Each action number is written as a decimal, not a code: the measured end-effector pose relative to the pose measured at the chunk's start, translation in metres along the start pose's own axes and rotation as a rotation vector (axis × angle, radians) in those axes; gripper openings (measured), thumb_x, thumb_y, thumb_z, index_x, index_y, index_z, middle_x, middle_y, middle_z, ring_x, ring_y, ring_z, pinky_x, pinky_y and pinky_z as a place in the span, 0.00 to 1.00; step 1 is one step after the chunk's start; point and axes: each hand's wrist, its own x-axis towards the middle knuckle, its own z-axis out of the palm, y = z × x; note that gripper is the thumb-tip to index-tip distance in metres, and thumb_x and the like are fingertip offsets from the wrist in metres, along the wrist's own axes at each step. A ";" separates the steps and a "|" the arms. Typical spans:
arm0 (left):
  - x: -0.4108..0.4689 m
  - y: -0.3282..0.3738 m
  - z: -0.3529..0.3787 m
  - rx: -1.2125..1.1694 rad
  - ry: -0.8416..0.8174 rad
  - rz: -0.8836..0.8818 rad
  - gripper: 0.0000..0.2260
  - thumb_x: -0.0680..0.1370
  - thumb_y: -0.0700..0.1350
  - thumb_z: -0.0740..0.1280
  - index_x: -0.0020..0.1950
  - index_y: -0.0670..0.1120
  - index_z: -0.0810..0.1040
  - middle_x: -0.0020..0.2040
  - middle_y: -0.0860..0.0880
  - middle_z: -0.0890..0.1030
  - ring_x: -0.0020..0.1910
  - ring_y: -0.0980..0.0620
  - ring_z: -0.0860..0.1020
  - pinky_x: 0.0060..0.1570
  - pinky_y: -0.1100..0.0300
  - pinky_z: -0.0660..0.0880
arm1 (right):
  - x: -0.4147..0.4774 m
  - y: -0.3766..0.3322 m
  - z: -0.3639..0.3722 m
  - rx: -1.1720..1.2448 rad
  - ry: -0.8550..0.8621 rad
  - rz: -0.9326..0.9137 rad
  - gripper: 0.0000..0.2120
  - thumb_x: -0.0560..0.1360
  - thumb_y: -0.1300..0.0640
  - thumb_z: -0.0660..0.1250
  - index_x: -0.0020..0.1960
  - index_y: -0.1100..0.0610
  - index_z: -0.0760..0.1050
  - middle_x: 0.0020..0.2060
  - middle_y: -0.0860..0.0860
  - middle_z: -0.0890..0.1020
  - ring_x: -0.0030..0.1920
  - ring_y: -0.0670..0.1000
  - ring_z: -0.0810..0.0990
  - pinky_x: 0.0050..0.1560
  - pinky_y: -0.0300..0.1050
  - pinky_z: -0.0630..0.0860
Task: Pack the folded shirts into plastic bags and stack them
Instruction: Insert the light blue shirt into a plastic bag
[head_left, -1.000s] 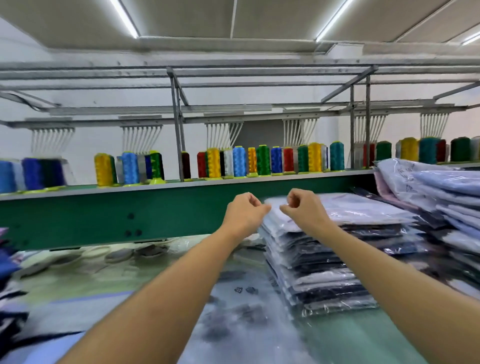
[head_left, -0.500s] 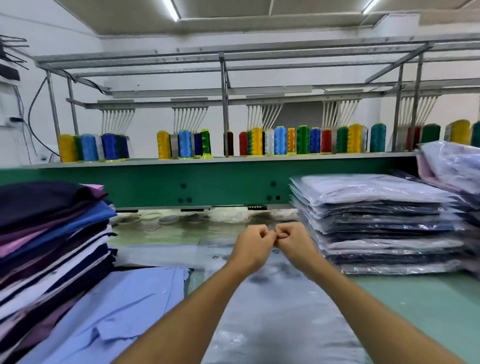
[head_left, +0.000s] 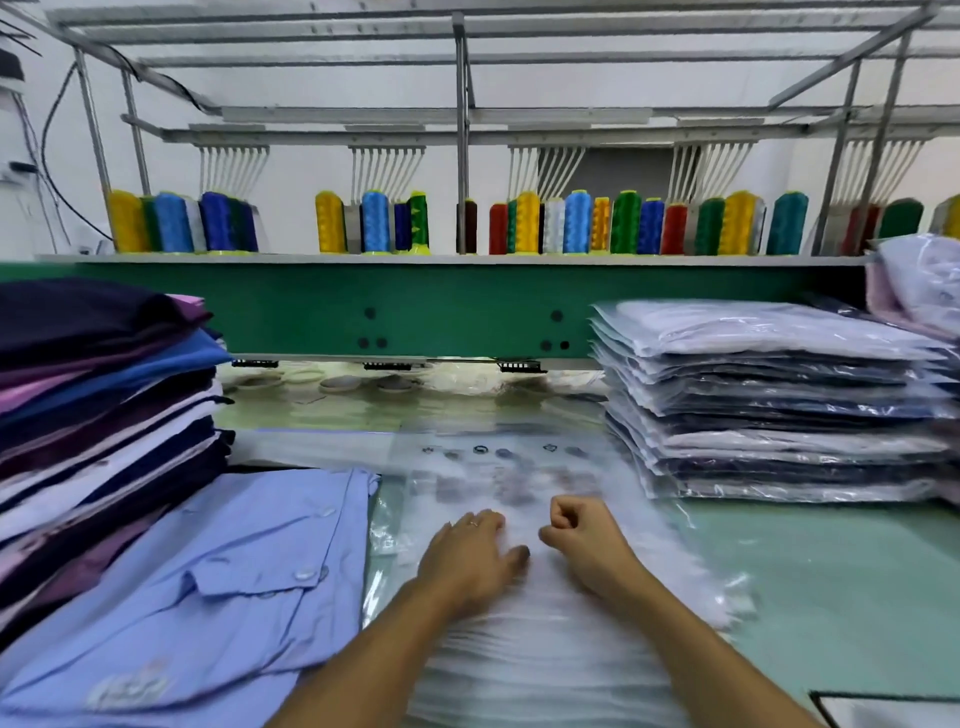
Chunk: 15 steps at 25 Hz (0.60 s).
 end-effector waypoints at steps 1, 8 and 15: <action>0.005 -0.004 0.001 0.019 -0.010 -0.019 0.31 0.81 0.66 0.57 0.79 0.50 0.61 0.79 0.49 0.63 0.78 0.47 0.60 0.76 0.51 0.56 | 0.002 0.004 0.000 -0.008 0.032 -0.008 0.21 0.69 0.72 0.66 0.32 0.52 0.60 0.26 0.44 0.60 0.28 0.45 0.58 0.30 0.41 0.56; 0.030 -0.018 0.011 0.113 0.013 -0.068 0.34 0.80 0.71 0.50 0.82 0.54 0.57 0.83 0.51 0.52 0.82 0.46 0.47 0.79 0.47 0.44 | 0.018 0.022 -0.012 -0.222 0.454 0.077 0.12 0.70 0.65 0.67 0.36 0.53 0.65 0.33 0.46 0.72 0.33 0.49 0.68 0.34 0.47 0.64; 0.030 -0.012 0.005 0.069 0.352 -0.025 0.12 0.82 0.55 0.61 0.60 0.56 0.80 0.54 0.52 0.84 0.56 0.46 0.79 0.51 0.56 0.74 | 0.028 0.031 -0.021 -0.222 0.448 0.252 0.06 0.77 0.60 0.66 0.52 0.52 0.77 0.51 0.52 0.80 0.48 0.54 0.79 0.47 0.47 0.76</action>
